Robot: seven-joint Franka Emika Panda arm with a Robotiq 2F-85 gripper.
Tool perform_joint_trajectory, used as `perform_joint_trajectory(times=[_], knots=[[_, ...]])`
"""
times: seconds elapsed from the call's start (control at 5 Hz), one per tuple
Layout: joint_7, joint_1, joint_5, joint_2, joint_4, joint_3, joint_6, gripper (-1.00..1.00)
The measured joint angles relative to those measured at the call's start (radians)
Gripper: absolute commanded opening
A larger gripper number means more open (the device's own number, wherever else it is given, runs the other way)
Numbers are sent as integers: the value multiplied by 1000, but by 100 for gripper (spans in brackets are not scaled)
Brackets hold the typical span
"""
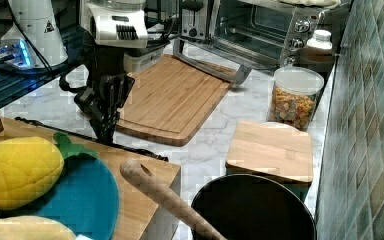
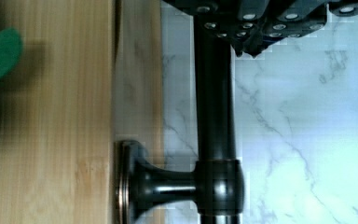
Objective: Close the drawer.
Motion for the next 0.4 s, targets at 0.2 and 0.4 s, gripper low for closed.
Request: perform_joint_trajectory(times=[0.2,0.4], knots=[[95,40,-107,-46,-86,-24,102,-100],[154,83,-140,-50,-105,-62,132,-100]])
